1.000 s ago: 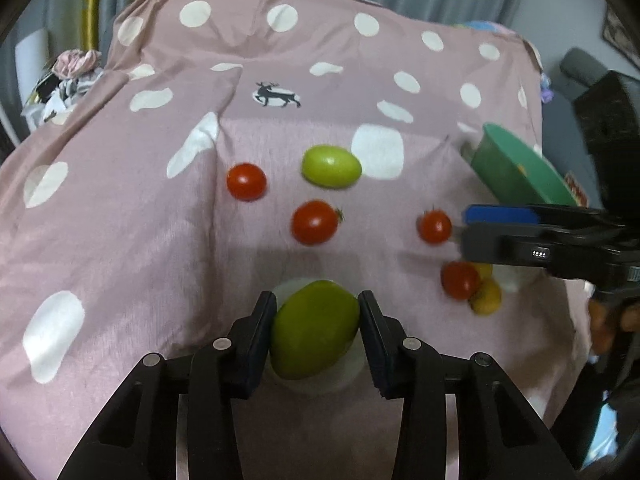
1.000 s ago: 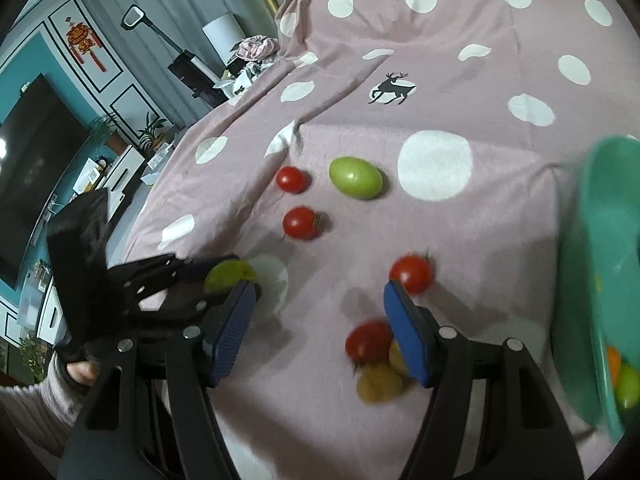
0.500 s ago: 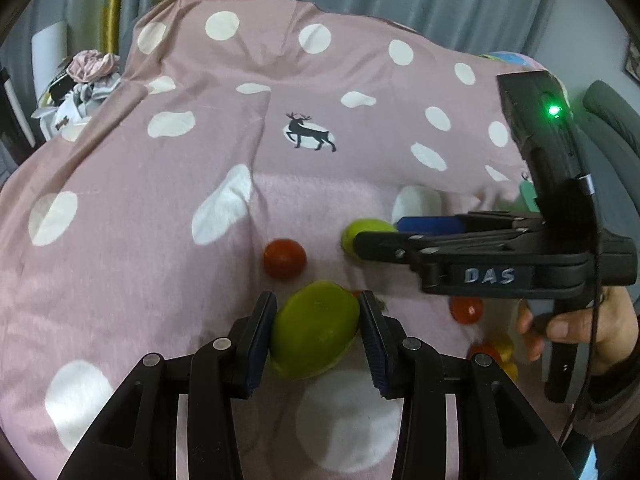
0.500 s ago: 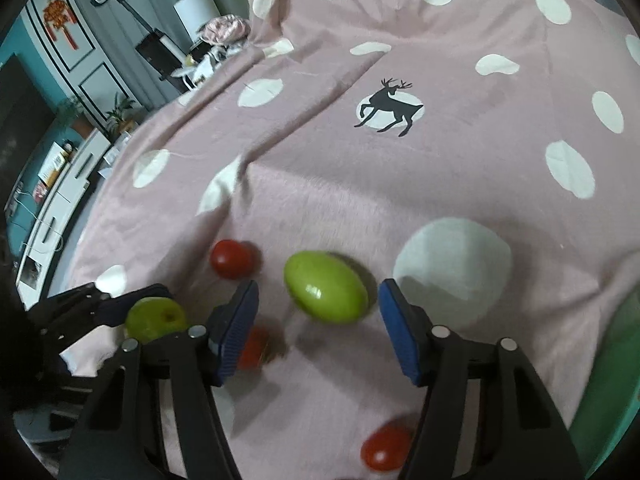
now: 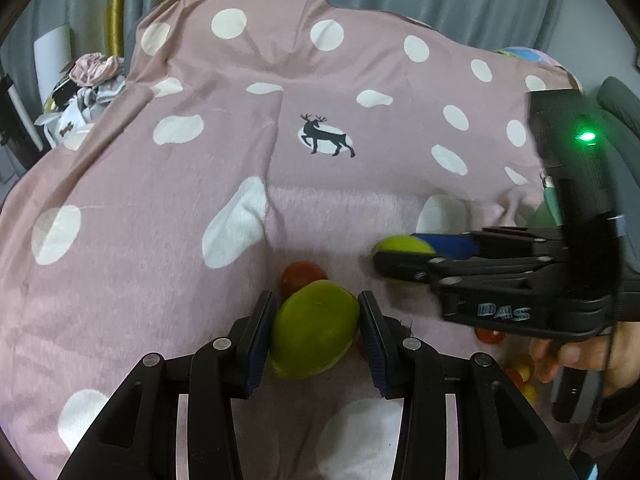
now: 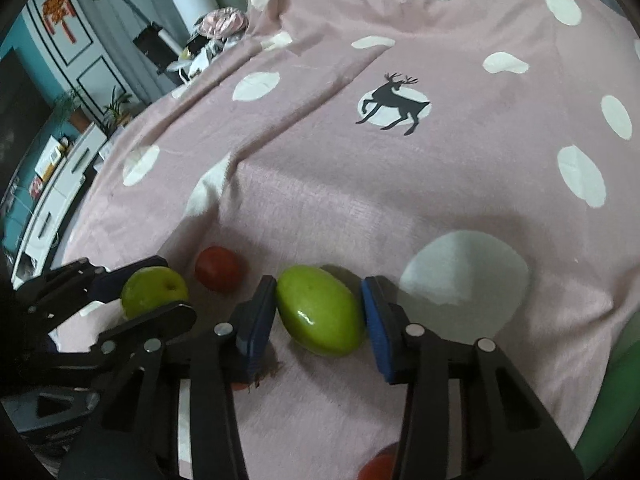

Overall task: Organize fruits
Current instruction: 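Grasp a green lime with the left gripper while the right gripper grasps a green oval fruit, then carry the lime into the teal bowl with the left gripper while the right gripper drops its fruit in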

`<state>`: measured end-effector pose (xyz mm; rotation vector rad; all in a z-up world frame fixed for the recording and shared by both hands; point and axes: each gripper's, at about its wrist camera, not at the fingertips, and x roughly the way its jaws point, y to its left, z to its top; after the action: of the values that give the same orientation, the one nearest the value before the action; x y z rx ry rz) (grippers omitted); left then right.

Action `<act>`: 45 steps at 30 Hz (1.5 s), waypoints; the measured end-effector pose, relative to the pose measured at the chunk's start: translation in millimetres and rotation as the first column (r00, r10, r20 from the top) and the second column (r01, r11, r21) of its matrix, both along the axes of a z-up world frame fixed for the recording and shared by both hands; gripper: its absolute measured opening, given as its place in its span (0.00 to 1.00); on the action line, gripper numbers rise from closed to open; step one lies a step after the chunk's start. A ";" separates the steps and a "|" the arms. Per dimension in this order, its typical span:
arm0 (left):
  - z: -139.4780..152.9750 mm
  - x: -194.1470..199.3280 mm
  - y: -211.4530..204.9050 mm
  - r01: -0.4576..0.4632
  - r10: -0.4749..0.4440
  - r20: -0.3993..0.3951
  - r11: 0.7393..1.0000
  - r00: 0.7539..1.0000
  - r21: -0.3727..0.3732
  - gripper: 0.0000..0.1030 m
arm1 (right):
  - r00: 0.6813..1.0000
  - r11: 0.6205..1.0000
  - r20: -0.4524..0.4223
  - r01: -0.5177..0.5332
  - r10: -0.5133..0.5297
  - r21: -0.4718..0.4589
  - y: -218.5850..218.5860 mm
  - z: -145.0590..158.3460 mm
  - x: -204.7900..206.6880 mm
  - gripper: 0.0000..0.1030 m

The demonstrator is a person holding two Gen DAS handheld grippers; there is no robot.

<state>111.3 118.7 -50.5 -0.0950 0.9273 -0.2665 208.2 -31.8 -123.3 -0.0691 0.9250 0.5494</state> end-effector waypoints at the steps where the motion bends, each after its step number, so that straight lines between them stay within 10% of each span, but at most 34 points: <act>1: -0.2 -0.9 -0.4 0.000 0.000 -0.002 1.000 1.000 0.002 0.41 | 1.000 1.000 0.004 0.001 -0.001 0.018 -3.1 2.9 -4.3 0.43; 24: 23.5 -64.5 -54.8 0.094 -0.094 0.005 0.996 0.996 -0.003 0.41 | 0.992 0.992 0.102 0.055 -0.067 0.115 -89.2 26.7 -148.3 0.43; 45: 66.4 -72.6 -149.3 0.277 -0.284 0.077 0.957 0.956 0.083 0.41 | 0.948 0.952 0.223 0.171 -0.229 0.253 -170.0 53.8 -189.0 0.43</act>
<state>38.7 -30.6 15.8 0.1150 0.8605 -0.4971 19.2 -201.7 -69.5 0.1626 0.6085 0.4419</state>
